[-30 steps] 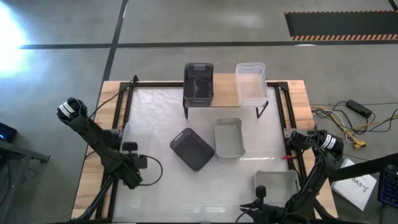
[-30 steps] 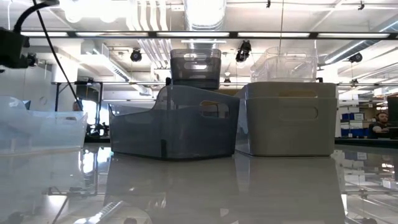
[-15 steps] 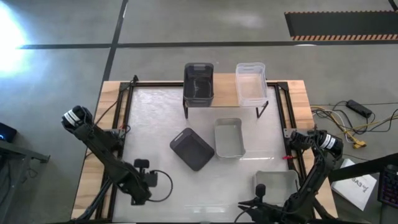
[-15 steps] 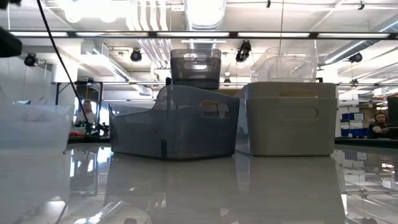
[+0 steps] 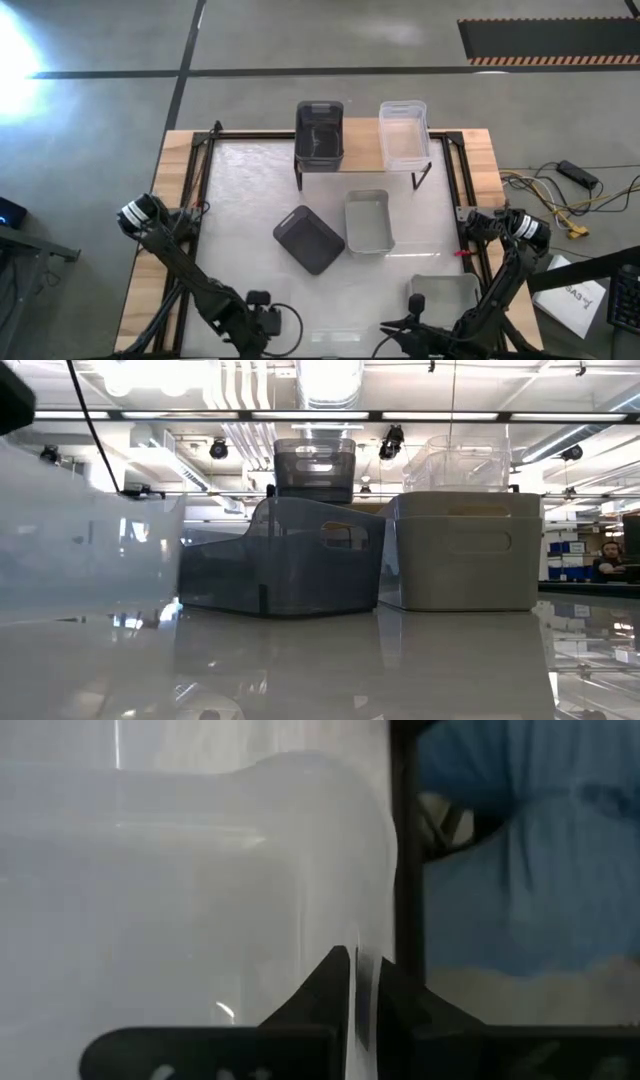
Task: Stack baskets on shelf by color
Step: Stack the transparent bin on top of the transparent bins on the shelf
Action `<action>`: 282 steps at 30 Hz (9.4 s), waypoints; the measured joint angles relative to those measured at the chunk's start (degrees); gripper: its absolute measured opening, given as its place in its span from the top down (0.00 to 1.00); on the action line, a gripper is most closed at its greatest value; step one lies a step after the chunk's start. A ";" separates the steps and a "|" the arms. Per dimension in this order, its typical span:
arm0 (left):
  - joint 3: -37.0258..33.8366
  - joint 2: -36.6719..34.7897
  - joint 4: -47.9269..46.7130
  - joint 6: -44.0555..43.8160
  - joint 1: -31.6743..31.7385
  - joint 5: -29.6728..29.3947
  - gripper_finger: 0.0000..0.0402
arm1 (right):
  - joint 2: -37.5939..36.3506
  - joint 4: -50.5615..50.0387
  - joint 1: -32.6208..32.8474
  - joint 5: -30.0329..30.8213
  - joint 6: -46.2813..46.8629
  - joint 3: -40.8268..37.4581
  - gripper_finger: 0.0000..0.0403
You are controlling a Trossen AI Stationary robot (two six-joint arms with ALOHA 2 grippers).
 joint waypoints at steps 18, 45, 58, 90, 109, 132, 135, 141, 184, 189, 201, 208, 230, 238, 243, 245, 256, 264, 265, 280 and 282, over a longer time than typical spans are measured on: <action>2.02 1.36 11.78 9.39 5.89 -11.95 0.60 | 0.00 4.79 -9.46 -5.73 -2.96 0.00 0.87; -13.01 -14.47 -11.72 -33.52 -11.98 -38.54 0.56 | 28.20 4.47 -30.61 -45.54 -35.06 42.58 0.50; -30.03 -13.10 13.45 -39.52 -12.24 -44.29 0.56 | 38.34 -8.39 -31.64 -50.01 -32.46 57.05 0.77; -30.15 -12.99 27.93 -16.81 -10.48 -61.09 0.56 | -15.59 -40.91 -19.90 -17.08 -27.45 24.42 0.98; -30.10 -12.99 36.21 -3.36 -2.68 -58.41 0.56 | -37.77 -43.66 -69.25 -31.81 -70.04 14.19 0.98; -30.10 -12.99 37.13 -3.58 -2.18 -57.39 0.56 | -35.93 -47.72 -83.88 -43.52 -76.35 12.42 0.98; -30.10 -12.98 37.19 -3.61 -2.18 -57.02 0.56 | -35.54 -49.67 -83.86 -43.62 -76.35 12.06 0.98; -30.10 -12.97 37.18 -3.61 -2.12 -56.90 0.56 | -35.71 -49.76 -83.86 -44.02 -75.01 12.04 0.98; -30.12 -12.97 37.15 -3.58 -1.42 -56.72 0.56 | -35.35 -53.33 -83.82 -42.33 -61.72 17.88 0.53; -30.10 -12.97 37.14 -3.58 -1.35 -56.71 0.56 | -35.49 -52.35 -83.71 -47.47 -51.69 22.02 0.53; -30.10 -12.97 37.14 -3.58 -1.22 -56.72 0.56 | -37.68 -32.03 -83.42 -48.10 -39.86 8.23 0.79; -29.83 -11.87 39.54 3.90 -1.21 -57.06 0.56 | -40.04 -10.81 -72.95 -47.75 -38.98 -1.05 0.94; -28.40 -3.76 59.69 20.94 2.72 -56.31 0.56 | -34.60 -3.14 -32.94 -1.57 -29.51 -13.14 0.98; -27.87 -3.79 59.66 22.05 3.53 -53.76 0.56 | -34.55 -9.58 -54.43 -19.11 -30.48 -8.90 0.98; -27.87 -3.80 59.70 21.86 3.52 -53.27 0.56 | -34.87 -14.17 -58.86 -20.02 -30.35 -6.16 0.98; -27.89 -3.81 59.70 21.84 3.52 -52.71 0.56 | -34.95 -17.78 -58.85 -20.05 -29.20 -4.66 0.98; -27.87 -3.88 59.94 21.81 3.50 -52.01 0.56 | -35.10 -39.74 -58.83 -19.59 -17.36 2.25 0.98; -27.93 -3.88 59.89 21.81 3.50 -51.96 0.56 | -35.26 -43.03 -59.26 -15.69 -14.43 2.02 0.98; -27.93 -3.88 59.89 21.81 3.50 -51.96 0.56 | -35.26 -43.51 -59.44 -15.32 -14.33 1.97 0.98; -27.95 -3.90 59.81 21.77 3.46 -51.90 0.56 | -35.49 -51.88 -59.97 -13.33 -8.93 1.88 0.98; -27.95 -3.90 59.81 21.77 3.46 -51.90 0.56 | -35.70 -52.30 -59.91 -13.38 -8.87 1.84 0.98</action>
